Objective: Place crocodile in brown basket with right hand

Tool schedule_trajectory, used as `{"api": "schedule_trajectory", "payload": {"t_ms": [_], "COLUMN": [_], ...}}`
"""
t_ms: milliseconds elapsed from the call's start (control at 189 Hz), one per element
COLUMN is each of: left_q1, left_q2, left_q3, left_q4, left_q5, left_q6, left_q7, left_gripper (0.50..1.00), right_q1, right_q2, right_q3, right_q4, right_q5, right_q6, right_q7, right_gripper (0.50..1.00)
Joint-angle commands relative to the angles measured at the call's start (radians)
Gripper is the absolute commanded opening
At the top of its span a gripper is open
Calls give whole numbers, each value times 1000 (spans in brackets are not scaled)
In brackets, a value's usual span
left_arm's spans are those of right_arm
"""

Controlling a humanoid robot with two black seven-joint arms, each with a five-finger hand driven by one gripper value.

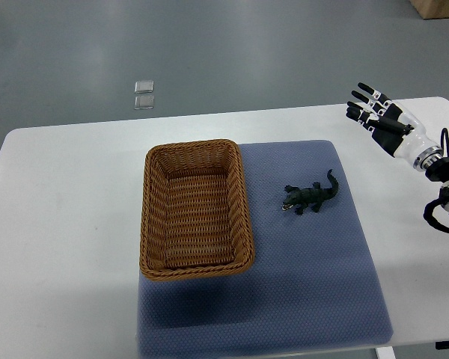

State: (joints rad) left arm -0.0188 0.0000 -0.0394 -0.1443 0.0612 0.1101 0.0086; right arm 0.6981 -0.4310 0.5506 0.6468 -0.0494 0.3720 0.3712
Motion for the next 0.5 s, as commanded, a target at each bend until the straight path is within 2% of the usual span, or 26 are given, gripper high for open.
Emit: {"api": "schedule_trajectory", "payload": {"t_ms": [0,497], "left_q1": [-1,0], "left_q2": [0,0], "left_q3": [1,-2], "left_q4": [2,-3], "left_q5": [0,0], "left_q6": [0,-1], "left_q7": [1,1], "left_gripper": [1000,1000], "right_q1": [1,1], "right_q2": [0,0], "right_q3": [0,2], "right_q4": [1,1], "right_q5": [0,0], "right_q6": [1,5], "right_q7": [0,0], "right_gripper": [928,928]}}
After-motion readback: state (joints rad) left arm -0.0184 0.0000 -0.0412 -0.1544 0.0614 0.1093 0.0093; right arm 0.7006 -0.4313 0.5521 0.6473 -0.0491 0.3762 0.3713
